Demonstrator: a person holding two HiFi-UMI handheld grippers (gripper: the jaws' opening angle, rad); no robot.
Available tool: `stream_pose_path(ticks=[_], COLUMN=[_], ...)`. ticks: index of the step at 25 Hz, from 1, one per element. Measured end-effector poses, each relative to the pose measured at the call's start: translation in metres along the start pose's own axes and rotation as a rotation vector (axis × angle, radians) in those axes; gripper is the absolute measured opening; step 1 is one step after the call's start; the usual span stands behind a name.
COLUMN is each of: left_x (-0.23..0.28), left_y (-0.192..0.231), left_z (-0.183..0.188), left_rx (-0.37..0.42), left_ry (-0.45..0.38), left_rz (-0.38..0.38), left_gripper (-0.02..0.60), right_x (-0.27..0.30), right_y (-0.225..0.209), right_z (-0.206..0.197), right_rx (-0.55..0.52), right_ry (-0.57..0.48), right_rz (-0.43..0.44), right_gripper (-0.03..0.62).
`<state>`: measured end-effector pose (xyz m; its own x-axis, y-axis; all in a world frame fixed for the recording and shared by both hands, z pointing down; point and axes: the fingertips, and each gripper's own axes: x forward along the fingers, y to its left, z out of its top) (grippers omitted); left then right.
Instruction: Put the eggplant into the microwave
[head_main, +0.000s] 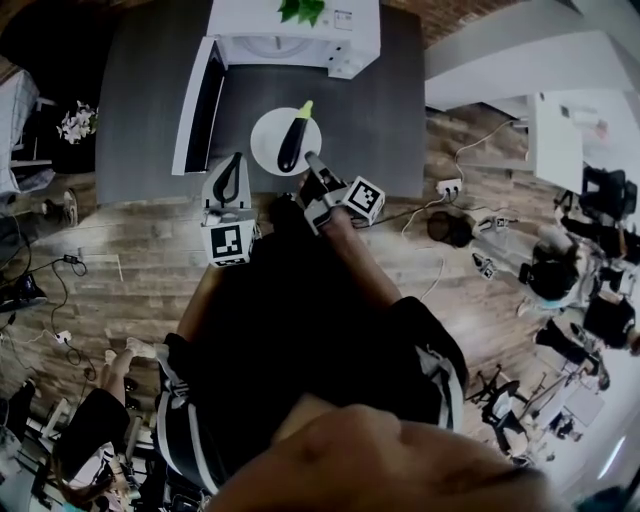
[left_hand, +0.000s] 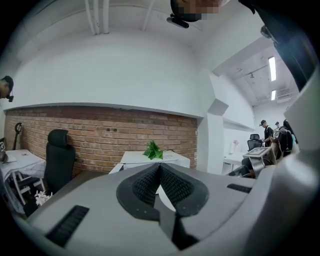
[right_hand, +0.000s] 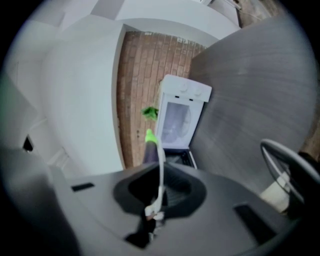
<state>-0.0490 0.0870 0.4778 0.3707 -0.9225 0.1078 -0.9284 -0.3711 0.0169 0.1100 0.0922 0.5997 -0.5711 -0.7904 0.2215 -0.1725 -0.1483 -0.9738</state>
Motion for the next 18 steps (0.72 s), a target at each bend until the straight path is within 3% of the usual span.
stream_pose_path(ticks=[13,18], left_x=[0.047,0.061], left_y=[-0.002,0.004], left_z=[0.006,0.015], left_rx=[-0.009,0.003], left_ry=[0.015,0.019], left_rz=[0.092,0.078], left_gripper=[0.037,0.037], right_x=[0.051,0.069], right_y=[-0.021,-0.026], right_z=[0.053,0.059], right_rx=[-0.035,-0.026], right_ry=[0.063,0.052], right_rz=[-0.02,-0.022], right_gripper=[0.038,0.038])
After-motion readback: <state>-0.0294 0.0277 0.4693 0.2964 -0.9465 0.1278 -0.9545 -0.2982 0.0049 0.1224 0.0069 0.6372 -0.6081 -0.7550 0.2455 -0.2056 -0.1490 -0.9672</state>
